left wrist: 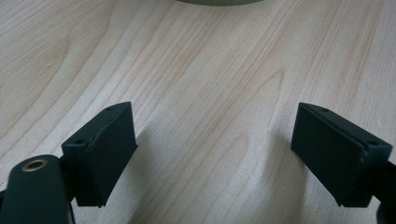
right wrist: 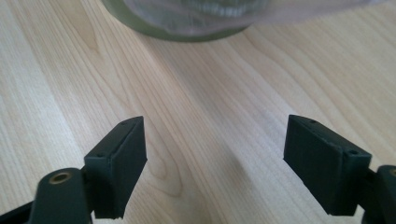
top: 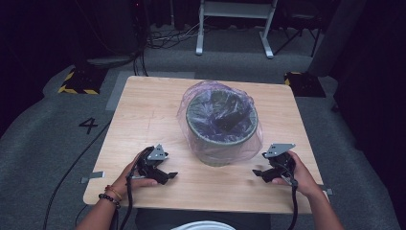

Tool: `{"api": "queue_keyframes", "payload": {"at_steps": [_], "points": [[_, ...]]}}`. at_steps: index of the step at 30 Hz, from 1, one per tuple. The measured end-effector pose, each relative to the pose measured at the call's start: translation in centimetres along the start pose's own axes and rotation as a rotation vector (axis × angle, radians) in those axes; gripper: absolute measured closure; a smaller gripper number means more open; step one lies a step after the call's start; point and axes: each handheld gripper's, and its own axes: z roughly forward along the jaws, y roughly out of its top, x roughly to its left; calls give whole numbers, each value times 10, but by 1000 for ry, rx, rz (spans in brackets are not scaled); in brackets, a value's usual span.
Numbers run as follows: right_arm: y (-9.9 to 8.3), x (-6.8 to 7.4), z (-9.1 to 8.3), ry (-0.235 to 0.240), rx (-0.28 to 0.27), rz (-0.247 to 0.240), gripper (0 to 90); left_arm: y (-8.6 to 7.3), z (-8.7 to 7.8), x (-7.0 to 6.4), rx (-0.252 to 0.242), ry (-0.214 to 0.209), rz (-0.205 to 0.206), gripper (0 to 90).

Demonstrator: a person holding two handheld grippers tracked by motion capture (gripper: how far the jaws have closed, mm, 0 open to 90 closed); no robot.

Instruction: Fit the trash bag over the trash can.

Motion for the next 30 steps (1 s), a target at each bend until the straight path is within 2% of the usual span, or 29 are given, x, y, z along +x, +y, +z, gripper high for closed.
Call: {"api": "queue_keyframes", "payload": {"at_steps": [10, 21, 30], "points": [[-19, 1, 6, -6, -9, 16, 217, 0, 0, 0, 1, 0, 1, 136], [-37, 0, 3, -12, -62, 48, 217, 0, 0, 0, 1, 0, 1, 136], [-54, -4, -2, -27, -99, 99, 215, 0, 0, 0, 0, 1, 1, 136]]}}
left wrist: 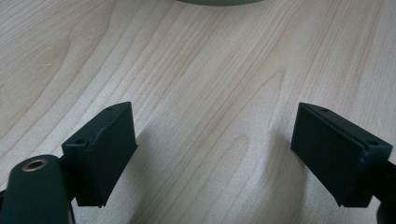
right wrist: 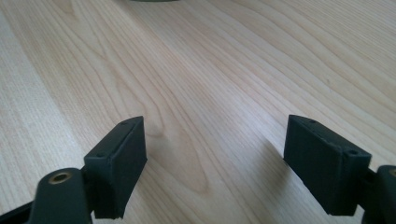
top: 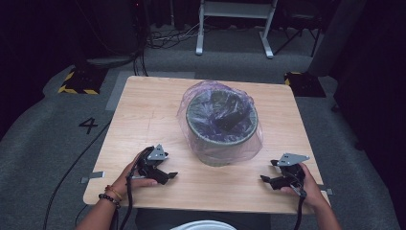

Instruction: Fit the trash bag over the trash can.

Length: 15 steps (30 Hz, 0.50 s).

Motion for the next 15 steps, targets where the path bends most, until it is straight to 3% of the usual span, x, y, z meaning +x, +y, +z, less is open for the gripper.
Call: {"api": "queue_keyframes", "payload": {"at_steps": [10, 15], "points": [[-21, -12, -10, -42, -61, 92, 193, 0, 0, 0, 0, 0, 0, 136], [-28, -19, -16, -102, -60, 153, 191, 0, 0, 0, 1, 1, 0, 136]]}}
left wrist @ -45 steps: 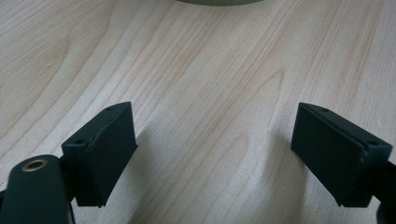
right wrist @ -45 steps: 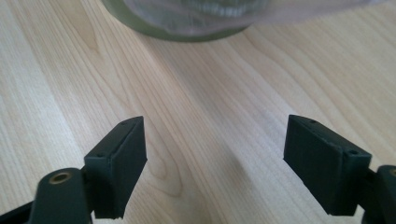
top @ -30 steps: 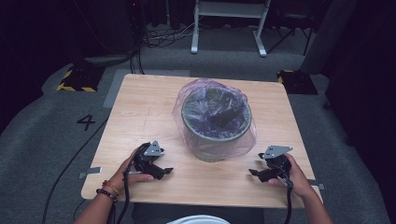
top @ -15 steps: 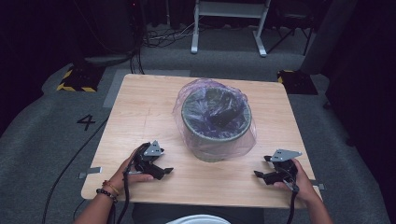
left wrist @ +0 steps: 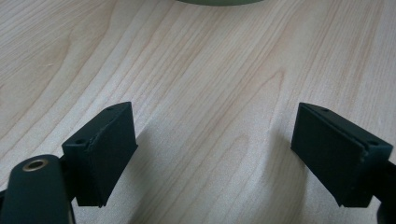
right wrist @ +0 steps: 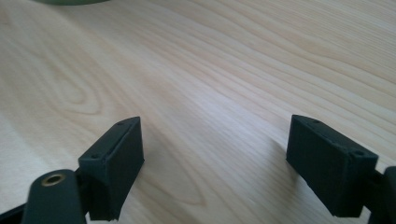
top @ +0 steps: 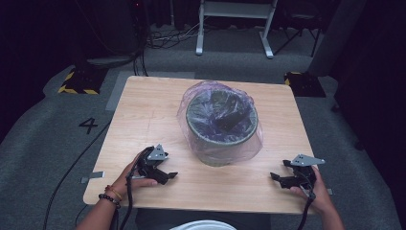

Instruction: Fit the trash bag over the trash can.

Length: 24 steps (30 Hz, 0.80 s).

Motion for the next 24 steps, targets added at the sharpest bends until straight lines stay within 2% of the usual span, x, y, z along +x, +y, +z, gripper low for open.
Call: {"api": "queue_keyframes", "payload": {"at_steps": [1, 7, 12, 24], "points": [[-1, -2, -1, -19, 0, 20, 190, 0, 0, 0, 0, 0, 0, 136], [-6, -13, -7, -67, -1, 64, 189, 0, 0, 0, 0, -1, 0, 136], [-10, -23, -12, -128, 0, 116, 190, 0, 0, 0, -2, -2, 1, 136], [-12, -26, -13, -141, -1, 130, 192, 0, 0, 0, 0, -2, 0, 136]]}}
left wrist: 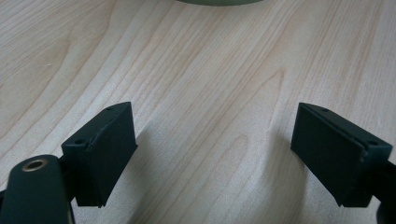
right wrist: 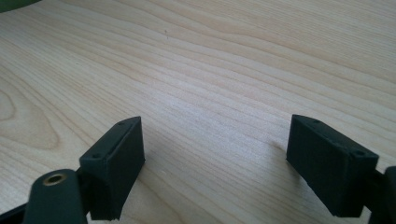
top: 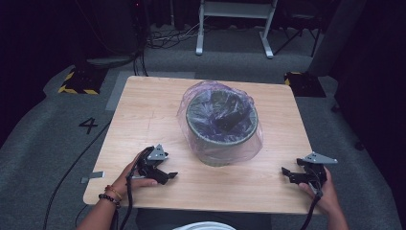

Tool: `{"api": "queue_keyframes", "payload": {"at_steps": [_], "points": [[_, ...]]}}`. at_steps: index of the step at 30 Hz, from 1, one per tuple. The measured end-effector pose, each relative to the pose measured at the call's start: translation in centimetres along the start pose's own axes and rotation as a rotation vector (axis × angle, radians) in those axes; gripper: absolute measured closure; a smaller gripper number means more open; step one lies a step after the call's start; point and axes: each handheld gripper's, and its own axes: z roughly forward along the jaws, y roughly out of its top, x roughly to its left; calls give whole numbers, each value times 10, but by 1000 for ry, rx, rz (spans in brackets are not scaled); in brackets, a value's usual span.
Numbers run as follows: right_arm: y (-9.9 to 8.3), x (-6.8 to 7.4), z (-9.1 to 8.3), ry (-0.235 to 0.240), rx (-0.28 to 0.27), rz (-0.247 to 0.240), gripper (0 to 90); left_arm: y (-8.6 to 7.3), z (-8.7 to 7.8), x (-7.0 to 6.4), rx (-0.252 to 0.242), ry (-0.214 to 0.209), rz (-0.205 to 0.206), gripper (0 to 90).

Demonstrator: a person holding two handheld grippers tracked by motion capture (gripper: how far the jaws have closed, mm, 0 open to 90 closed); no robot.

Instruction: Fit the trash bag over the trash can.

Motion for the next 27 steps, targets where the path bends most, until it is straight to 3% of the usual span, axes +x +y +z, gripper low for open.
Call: {"api": "queue_keyframes", "payload": {"at_steps": [27], "points": [[0, 0, 0, -5, 0, 2, 190, 2, 3, 3, -3, -10, 8, 134]]}}
